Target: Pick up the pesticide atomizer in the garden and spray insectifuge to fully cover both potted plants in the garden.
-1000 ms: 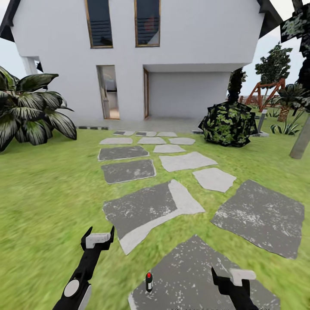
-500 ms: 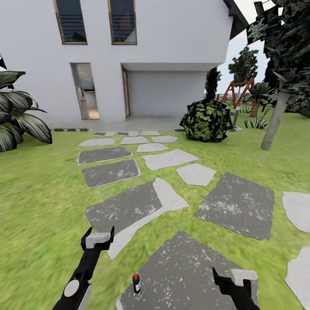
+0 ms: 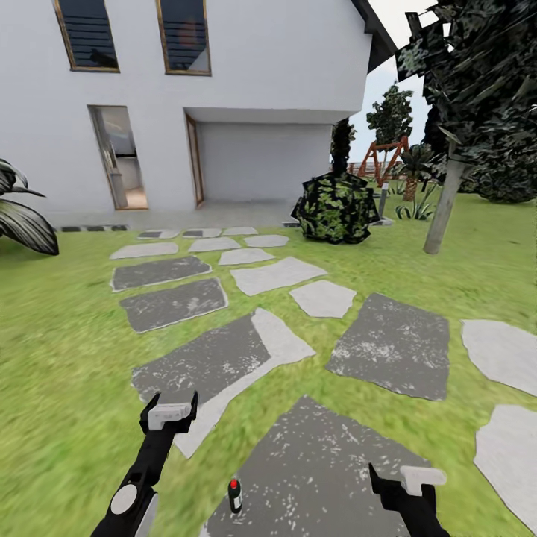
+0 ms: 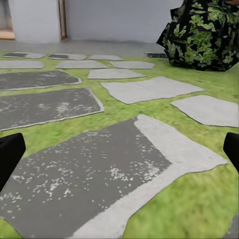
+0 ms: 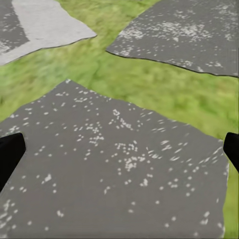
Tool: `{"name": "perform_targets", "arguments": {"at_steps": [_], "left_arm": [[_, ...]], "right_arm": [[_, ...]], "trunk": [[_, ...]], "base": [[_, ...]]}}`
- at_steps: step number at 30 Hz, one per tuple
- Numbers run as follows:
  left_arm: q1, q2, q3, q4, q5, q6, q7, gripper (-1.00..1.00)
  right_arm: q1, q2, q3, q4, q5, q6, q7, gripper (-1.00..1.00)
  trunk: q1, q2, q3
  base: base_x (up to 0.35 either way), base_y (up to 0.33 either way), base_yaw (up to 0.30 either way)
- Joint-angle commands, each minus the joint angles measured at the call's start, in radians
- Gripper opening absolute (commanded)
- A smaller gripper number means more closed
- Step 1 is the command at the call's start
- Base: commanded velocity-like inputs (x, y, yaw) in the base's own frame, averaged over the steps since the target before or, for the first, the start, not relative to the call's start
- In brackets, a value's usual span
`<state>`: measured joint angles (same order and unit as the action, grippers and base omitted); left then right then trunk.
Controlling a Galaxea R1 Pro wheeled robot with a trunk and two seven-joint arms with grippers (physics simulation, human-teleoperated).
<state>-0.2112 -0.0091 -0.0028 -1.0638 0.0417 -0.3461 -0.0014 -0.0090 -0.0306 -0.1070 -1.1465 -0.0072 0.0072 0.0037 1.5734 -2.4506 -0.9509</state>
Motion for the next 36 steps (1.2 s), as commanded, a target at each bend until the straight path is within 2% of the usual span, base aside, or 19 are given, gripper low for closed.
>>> {"name": "perform_targets", "arguments": {"at_steps": [1,6,20,36], "left_arm": [[0.000,0.000,0.000,0.001,0.004,-0.003,0.000,1.00],[0.000,0.000,0.000,0.001,0.005,-0.003,0.000,1.00],[0.000,0.000,0.000,0.001,0.004,-0.004,0.000,1.00],[0.000,0.000,0.001,0.001,0.004,-0.004,0.000,1.00]], "right_arm": [[0.000,0.000,0.000,-0.001,-0.001,0.001,0.000,1.00],[0.000,0.000,0.000,-0.001,-0.001,0.002,0.002,1.00],[0.000,0.000,0.000,-0.001,-0.002,0.002,0.000,1.00],[0.000,0.000,-0.011,0.000,-0.002,0.002,0.002,1.00]], "trunk": [[0.000,0.000,-0.001],[0.000,0.000,-0.001],[0.000,0.000,-0.001],[0.000,0.000,-0.001]], "base": [[0.000,0.310,-0.028],[0.000,0.313,-0.148],[0.000,0.260,-0.271],[0.000,0.033,-0.276]]}}
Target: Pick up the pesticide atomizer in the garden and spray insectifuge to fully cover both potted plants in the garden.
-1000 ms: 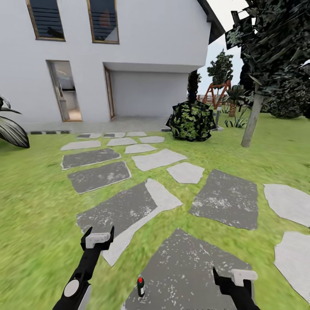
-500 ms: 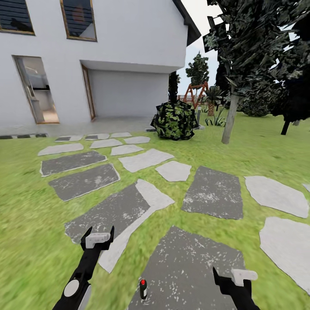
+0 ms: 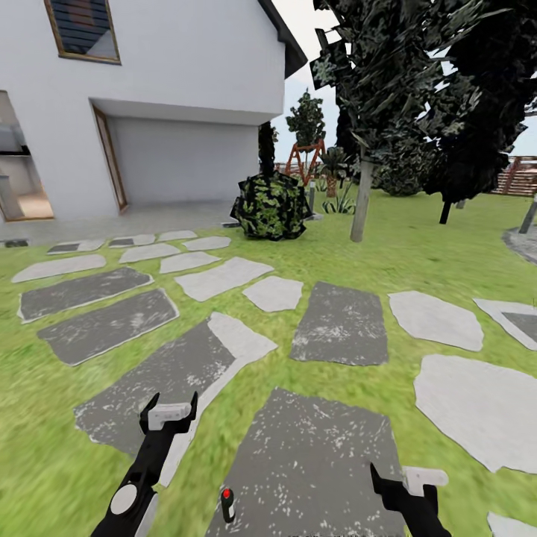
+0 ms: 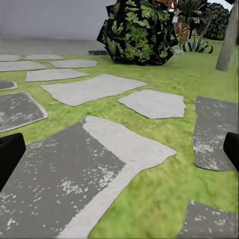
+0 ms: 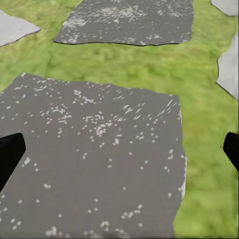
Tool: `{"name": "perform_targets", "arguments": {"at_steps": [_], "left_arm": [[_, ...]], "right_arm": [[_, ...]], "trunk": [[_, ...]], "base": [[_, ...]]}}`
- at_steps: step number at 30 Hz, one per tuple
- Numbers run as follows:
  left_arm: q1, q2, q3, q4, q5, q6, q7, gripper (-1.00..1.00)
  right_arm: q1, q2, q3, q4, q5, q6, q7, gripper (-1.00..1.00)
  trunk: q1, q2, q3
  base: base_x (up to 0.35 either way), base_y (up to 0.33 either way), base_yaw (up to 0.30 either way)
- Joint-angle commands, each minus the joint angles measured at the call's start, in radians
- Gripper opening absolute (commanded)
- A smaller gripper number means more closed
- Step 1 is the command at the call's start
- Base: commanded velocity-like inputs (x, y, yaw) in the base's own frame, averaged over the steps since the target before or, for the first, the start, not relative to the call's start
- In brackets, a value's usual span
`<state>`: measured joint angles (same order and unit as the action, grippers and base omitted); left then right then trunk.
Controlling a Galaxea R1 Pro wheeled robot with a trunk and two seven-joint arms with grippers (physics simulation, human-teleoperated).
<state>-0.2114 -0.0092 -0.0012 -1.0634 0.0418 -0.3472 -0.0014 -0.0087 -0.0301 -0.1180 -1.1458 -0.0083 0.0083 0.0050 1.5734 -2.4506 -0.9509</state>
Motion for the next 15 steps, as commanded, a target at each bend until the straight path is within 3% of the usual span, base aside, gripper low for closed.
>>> {"name": "perform_targets", "arguments": {"at_steps": [1,6,12,15], "left_arm": [[0.000,0.000,0.000,0.000,0.004,-0.003,0.000,1.00],[0.000,0.000,0.000,0.000,0.004,-0.003,0.000,1.00],[0.000,0.000,-0.003,0.000,0.003,-0.003,0.000,1.00],[0.000,0.000,-0.002,0.001,0.003,-0.003,0.000,1.00]], "right_arm": [[0.000,0.000,0.000,0.000,-0.001,0.001,0.001,1.00],[0.000,0.000,-0.002,0.000,-0.001,0.001,0.002,1.00],[0.000,0.000,-0.003,-0.001,-0.002,0.001,0.003,1.00],[0.000,0.000,-0.002,-0.002,-0.001,0.001,0.000,1.00]], "trunk": [[0.000,0.000,-0.001],[0.000,0.000,-0.001],[0.000,0.000,-0.001],[0.000,0.000,-0.001]], "base": [[0.000,0.000,-0.276],[0.000,0.086,-0.276],[0.000,0.263,-0.273],[0.000,0.302,-0.122]]}}
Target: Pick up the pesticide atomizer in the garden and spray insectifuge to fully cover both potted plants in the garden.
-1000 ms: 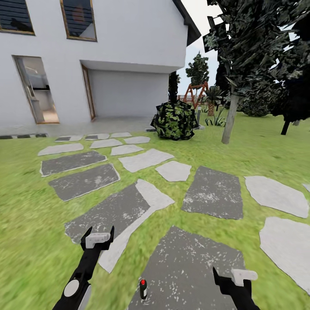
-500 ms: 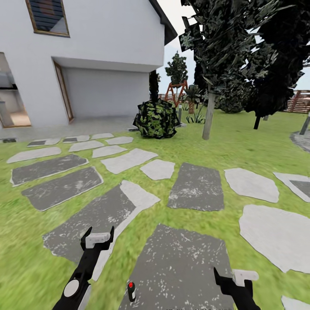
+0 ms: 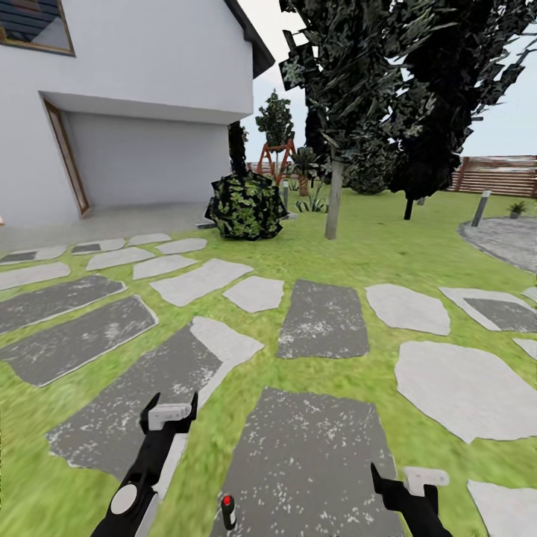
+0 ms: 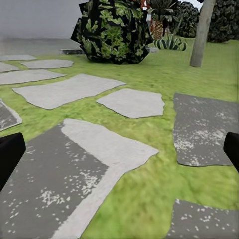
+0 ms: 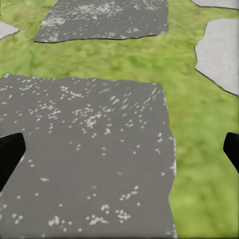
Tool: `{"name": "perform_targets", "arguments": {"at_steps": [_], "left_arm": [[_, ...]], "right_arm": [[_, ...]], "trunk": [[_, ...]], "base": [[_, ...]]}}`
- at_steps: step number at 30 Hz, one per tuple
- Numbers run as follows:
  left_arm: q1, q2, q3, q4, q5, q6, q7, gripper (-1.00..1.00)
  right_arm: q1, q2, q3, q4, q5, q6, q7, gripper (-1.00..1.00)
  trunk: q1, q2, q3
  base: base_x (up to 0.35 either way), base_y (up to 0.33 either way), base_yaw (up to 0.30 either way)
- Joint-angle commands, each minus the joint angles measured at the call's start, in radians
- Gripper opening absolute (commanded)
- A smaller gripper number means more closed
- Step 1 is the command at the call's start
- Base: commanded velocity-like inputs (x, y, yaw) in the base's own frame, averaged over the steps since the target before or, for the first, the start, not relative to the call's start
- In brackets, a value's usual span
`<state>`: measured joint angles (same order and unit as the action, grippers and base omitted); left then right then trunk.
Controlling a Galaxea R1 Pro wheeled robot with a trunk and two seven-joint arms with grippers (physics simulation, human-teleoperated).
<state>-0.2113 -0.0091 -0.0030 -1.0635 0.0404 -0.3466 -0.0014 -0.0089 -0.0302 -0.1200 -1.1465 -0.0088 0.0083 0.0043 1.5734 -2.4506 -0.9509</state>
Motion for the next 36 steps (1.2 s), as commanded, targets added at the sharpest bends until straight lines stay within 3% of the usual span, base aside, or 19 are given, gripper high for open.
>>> {"name": "perform_targets", "arguments": {"at_steps": [1,18,28,36], "left_arm": [[0.000,0.000,0.000,0.001,0.004,-0.003,0.000,1.00],[0.000,0.000,-0.002,0.000,0.006,-0.003,0.000,1.00],[0.000,0.000,-0.002,0.000,0.006,-0.003,0.000,1.00],[0.000,0.000,-0.002,0.000,0.006,-0.003,0.000,1.00]], "right_arm": [[0.000,0.000,0.000,-0.001,-0.001,0.001,-0.001,1.00],[0.000,0.000,0.000,-0.001,0.000,0.001,-0.003,1.00],[0.000,0.001,0.000,-0.001,0.005,0.001,-0.003,1.00],[0.000,0.000,0.000,-0.001,0.006,0.001,-0.003,1.00]], "trunk": [[0.000,0.000,-0.001],[0.000,0.000,-0.001],[0.000,0.000,-0.001],[0.000,0.000,-0.001]], "base": [[0.000,0.306,-0.059],[0.000,0.291,-0.009],[0.000,0.026,-0.029],[0.000,0.000,-0.286]]}}
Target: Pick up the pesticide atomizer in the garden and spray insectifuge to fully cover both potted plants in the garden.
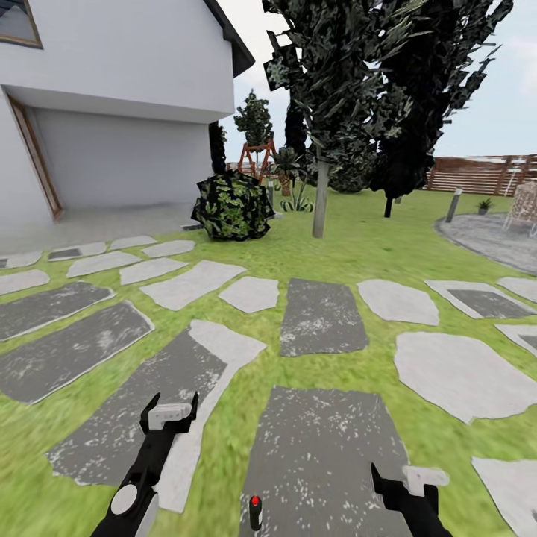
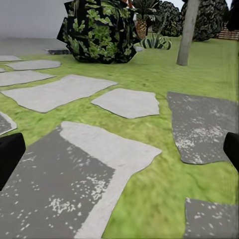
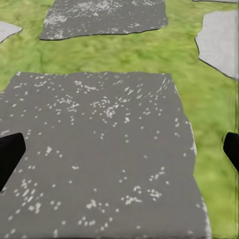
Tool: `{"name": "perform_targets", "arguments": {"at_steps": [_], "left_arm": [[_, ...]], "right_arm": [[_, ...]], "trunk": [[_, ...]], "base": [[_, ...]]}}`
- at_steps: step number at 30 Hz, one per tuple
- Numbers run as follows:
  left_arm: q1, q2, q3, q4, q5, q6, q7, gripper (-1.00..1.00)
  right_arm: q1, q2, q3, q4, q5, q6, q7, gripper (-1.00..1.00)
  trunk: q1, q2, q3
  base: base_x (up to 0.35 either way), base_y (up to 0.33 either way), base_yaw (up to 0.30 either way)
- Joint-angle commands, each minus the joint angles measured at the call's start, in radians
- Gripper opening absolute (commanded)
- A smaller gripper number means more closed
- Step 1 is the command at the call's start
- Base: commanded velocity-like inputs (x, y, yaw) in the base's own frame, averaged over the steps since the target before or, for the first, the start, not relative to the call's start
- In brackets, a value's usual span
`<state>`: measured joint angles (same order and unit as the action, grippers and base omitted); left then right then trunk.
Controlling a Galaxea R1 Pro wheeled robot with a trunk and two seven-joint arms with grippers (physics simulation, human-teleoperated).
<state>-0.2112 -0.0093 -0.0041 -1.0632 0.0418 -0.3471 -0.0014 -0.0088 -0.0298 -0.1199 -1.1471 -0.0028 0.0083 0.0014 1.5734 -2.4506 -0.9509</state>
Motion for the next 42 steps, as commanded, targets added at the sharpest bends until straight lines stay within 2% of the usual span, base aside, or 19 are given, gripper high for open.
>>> {"name": "perform_targets", "arguments": {"at_steps": [1,4,10,18,21,23,24,25,26,27,28,29,33,42], "left_arm": [[0.000,0.000,0.000,0.000,0.004,-0.003,0.000,1.00],[0.000,0.000,0.000,0.000,0.003,-0.003,0.000,1.00],[0.000,0.000,-0.001,0.001,0.004,-0.003,0.001,1.00],[0.000,-0.021,-0.006,0.013,-0.002,-0.001,0.005,1.00],[-0.009,-0.022,-0.004,0.066,0.001,0.003,0.013,1.00],[-0.064,-0.020,-0.001,0.125,0.003,0.015,0.023,1.00],[-0.119,-0.019,0.000,0.204,0.004,0.027,0.028,1.00],[-0.157,-0.018,0.000,0.269,0.005,0.032,0.030,1.00],[-0.196,-0.018,0.001,0.335,0.005,0.034,0.031,1.00],[-0.214,-0.018,0.001,0.365,0.005,0.034,0.032,1.00],[-0.261,-0.019,0.001,0.431,0.004,0.035,0.032,1.00],[-0.280,-0.020,0.000,0.456,0.003,0.035,0.032,1.00],[-0.308,-0.021,-0.003,0.492,-0.001,-0.001,0.032,1.00],[-0.315,-0.019,-0.002,0.500,-0.002,-0.044,0.031,1.00]], "right_arm": [[0.000,0.000,-0.001,0.000,-0.001,0.001,0.000,1.00],[0.000,-0.001,-0.007,-0.001,-0.004,0.001,0.000,1.00],[0.000,0.000,-0.051,-0.001,-0.003,0.001,0.001,1.00],[0.000,0.005,-0.059,0.002,0.002,0.004,0.002,1.00],[-0.001,0.000,-0.060,0.007,-0.002,0.059,0.002,1.00],[-0.002,-0.001,-0.061,0.006,-0.001,0.163,0.001,1.00],[-0.003,-0.002,-0.061,0.006,-0.001,0.247,0.001,1.00],[-0.003,-0.002,-0.061,0.005,-0.003,0.293,0.001,1.00],[-0.003,-0.002,-0.061,0.004,-0.003,0.325,0.000,1.00],[-0.003,-0.002,-0.061,0.004,-0.004,0.337,0.001,1.00],[-0.003,-0.002,-0.061,0.002,-0.004,0.359,0.002,1.00],[-0.003,-0.002,-0.061,0.002,-0.005,0.368,0.005,1.00],[-0.003,-0.002,-0.061,-0.009,-0.005,0.380,0.008,1.00],[-0.003,0.001,-0.062,-0.076,0.002,0.383,0.005,1.00]], "trunk": [[0.000,0.000,-0.001],[0.000,0.000,-0.001],[0.000,0.000,-0.001],[0.000,0.000,-0.001],[0.000,0.000,-0.001],[0.000,0.000,-0.001],[0.000,0.000,-0.001],[0.000,0.000,-0.001],[0.000,0.000,-0.001],[0.000,0.000,-0.001],[0.000,0.000,-0.001],[0.000,0.000,-0.001],[0.000,0.000,-0.001],[0.000,0.000,-0.001]], "base": [[0.000,0.000,-0.287],[0.000,0.000,-0.211],[0.000,0.000,-0.047],[0.000,0.000,-0.004],[0.000,0.000,0.000],[0.000,0.000,0.000],[0.000,0.000,0.000],[0.000,0.000,0.000],[0.000,0.000,0.000],[0.000,0.000,0.000],[0.000,0.000,0.000],[0.000,0.000,0.000],[0.000,0.000,0.000],[0.000,0.000,0.000]]}}
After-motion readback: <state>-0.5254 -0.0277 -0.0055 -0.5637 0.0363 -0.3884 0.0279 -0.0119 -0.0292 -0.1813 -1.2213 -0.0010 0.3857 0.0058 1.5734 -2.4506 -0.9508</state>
